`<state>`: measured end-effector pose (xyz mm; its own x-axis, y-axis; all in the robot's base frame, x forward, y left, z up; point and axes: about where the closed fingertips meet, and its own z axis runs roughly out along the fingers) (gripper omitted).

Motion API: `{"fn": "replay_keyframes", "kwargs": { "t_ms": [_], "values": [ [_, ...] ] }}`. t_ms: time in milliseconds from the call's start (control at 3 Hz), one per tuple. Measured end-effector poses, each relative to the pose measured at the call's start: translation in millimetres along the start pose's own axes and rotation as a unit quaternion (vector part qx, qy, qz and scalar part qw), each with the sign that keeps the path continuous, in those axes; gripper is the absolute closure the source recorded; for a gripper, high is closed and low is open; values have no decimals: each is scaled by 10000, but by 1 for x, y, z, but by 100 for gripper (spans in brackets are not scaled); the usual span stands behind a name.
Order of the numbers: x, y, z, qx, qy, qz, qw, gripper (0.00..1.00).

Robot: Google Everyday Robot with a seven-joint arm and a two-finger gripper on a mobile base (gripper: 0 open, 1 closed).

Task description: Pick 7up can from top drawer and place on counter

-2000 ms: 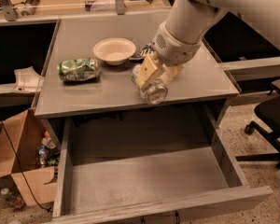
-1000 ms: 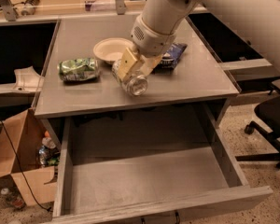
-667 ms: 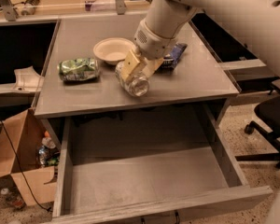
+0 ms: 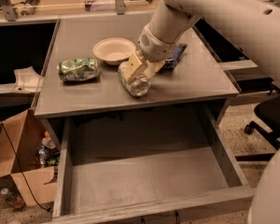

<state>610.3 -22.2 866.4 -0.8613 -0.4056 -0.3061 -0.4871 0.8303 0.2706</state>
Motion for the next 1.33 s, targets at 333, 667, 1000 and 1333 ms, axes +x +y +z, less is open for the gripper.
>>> {"fn": "replay_keyframes", "kwargs": {
  "t_ms": [333,667,1000,1333],
  "values": [
    [0,0,0,0,0,0,10000,73],
    [0,0,0,0,0,0,10000,50],
    [0,0,0,0,1,0,10000,19],
    [0,0,0,0,1,0,10000,0]
  ]
}}
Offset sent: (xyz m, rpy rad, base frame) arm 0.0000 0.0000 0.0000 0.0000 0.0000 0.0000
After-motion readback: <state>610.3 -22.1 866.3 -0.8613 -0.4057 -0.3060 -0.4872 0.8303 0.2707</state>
